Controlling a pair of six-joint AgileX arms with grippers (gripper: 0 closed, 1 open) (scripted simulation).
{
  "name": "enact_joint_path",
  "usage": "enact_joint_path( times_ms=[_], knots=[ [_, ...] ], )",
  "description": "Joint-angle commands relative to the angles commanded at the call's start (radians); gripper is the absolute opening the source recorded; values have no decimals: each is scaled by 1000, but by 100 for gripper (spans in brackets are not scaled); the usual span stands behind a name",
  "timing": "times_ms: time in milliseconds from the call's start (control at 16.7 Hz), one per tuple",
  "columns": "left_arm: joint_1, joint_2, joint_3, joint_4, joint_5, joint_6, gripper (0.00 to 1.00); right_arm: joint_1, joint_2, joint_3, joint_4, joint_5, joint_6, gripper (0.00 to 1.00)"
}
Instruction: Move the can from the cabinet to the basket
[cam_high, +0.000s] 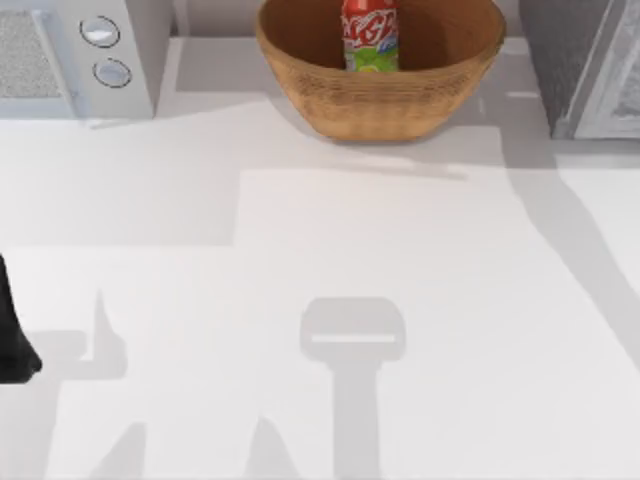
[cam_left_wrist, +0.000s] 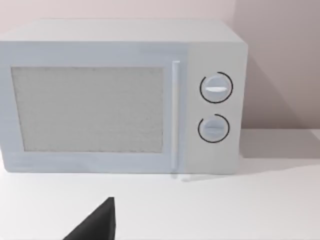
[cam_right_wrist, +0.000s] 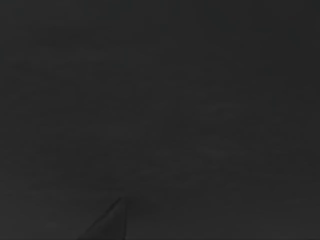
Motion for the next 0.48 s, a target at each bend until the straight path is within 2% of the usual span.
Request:
enact_joint_path(
  times_ms=[300,480],
  knots=[
    [0,0,0,0,0,0,100,6,-51,-50,3,-4,-1,100],
    [0,0,0,0,0,0,100,-17,-141,-169,29,-29,-2,100]
  ],
)
